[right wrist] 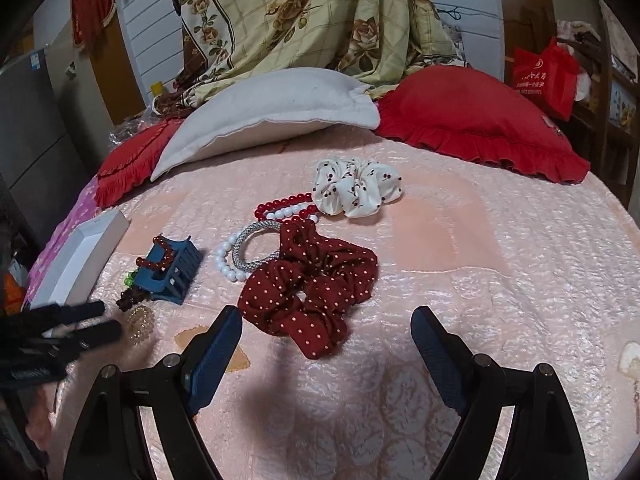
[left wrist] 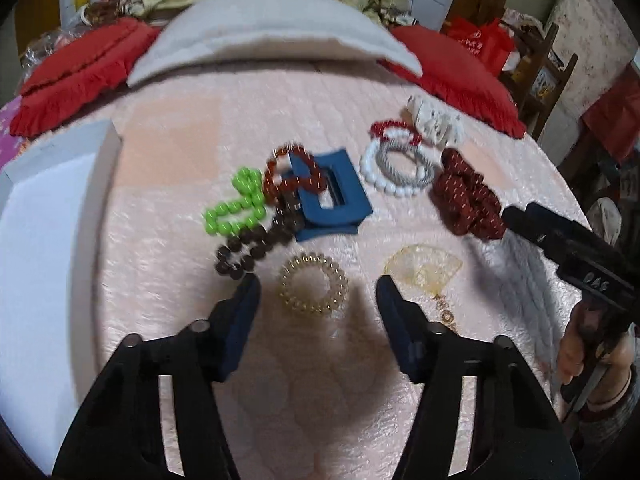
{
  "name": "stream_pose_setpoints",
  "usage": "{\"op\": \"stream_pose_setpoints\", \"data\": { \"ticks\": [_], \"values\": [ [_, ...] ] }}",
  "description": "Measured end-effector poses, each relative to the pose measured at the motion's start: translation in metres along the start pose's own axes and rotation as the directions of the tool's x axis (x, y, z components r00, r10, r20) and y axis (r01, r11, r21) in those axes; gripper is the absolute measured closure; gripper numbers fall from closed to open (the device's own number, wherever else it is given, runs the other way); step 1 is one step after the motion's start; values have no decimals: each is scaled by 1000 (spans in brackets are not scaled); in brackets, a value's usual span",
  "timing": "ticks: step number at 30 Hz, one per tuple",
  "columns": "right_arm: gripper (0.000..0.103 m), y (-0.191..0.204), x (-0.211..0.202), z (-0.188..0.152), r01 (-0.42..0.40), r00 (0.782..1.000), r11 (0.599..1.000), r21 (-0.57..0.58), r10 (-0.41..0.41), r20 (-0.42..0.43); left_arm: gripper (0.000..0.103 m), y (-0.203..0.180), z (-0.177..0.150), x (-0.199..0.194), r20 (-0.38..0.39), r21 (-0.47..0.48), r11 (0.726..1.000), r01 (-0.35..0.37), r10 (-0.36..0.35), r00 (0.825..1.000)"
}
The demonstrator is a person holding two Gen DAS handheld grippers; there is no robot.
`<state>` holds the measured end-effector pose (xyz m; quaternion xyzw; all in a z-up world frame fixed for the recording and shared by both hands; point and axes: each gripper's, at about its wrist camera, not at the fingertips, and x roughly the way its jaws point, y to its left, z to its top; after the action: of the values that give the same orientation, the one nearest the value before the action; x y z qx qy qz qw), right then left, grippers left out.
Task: Organize jewelry
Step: 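Grasp the red scrunchie with the right tool while the left grasps the spiral tie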
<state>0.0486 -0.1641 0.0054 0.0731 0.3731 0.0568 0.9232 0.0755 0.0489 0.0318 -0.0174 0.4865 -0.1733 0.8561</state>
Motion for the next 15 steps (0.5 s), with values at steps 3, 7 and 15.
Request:
{"op": "stream_pose_setpoints", "data": {
  "ticks": [3,7,15],
  "values": [
    [18,1,5,3,-20,1000,1000,7,20,2,49,1,-2,8,-2,-20,1000,14,-14,1000],
    [18,-3,15,8,-48,999,998,42,48,2,49,1,-3,12,5,-35,998,49,-49,999],
    [22,-2,32,20,-71,997,994,88,72,-11,49,11,-2,9,31,-109,975,194,-192,981]
  ]
}}
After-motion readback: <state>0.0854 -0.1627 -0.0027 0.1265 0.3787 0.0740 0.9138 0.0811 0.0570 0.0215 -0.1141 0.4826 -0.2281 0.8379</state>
